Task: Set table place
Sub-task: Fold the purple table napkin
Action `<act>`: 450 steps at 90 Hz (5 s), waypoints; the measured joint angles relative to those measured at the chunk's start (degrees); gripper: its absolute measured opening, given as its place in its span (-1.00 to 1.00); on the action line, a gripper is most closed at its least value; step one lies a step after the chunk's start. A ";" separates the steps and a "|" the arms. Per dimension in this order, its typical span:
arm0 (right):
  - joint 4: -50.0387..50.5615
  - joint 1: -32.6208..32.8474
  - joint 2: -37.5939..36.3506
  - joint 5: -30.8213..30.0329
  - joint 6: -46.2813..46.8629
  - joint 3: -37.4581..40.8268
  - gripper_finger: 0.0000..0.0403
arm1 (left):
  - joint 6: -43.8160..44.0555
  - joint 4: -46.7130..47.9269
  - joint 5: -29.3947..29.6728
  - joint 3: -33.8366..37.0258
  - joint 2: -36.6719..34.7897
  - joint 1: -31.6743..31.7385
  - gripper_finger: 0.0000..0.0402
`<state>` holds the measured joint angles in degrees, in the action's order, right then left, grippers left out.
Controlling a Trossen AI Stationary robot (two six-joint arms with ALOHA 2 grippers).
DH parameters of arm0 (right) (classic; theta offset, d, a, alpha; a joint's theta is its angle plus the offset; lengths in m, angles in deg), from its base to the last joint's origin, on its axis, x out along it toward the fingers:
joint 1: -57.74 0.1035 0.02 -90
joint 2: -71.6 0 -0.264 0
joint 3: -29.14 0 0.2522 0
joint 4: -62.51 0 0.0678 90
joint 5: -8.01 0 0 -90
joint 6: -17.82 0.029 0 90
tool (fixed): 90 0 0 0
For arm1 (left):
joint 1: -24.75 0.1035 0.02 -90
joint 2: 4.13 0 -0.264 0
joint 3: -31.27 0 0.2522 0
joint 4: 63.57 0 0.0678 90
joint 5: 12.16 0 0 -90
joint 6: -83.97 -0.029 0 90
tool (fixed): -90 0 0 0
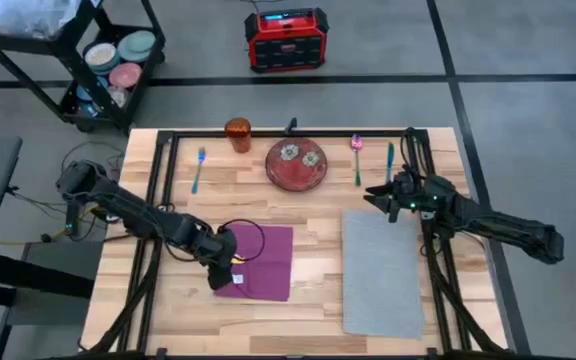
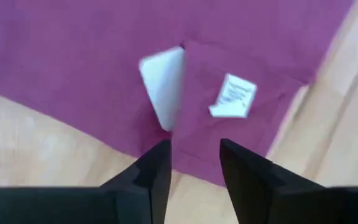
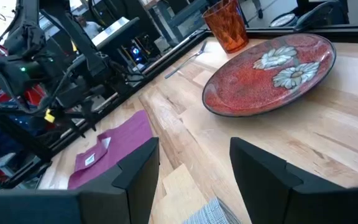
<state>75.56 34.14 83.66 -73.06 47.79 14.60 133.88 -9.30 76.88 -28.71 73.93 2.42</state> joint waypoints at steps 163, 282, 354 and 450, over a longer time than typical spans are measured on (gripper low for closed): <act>0.23 -0.05 0.02 -1.35 -2.16 -0.04 -0.08 | -3.78 -5.49 -3.43 -0.07 6.71 2.10 -0.40; 0.26 -0.10 0.00 -1.69 -3.02 -0.04 -0.08 | 8.84 2.32 -2.85 -3.67 6.69 -6.31 -1.00; 0.24 -0.02 0.00 -1.68 -2.97 -0.02 -0.08 | 11.67 3.98 7.69 -4.91 6.69 -7.07 -1.00; 0.24 -0.02 0.00 -1.46 -2.82 -0.02 -0.08 | -20.26 -6.85 -8.27 -7.72 15.97 8.68 -0.14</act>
<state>75.80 34.12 83.66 -74.53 44.97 14.58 113.62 -16.15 68.61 -36.43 89.90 11.10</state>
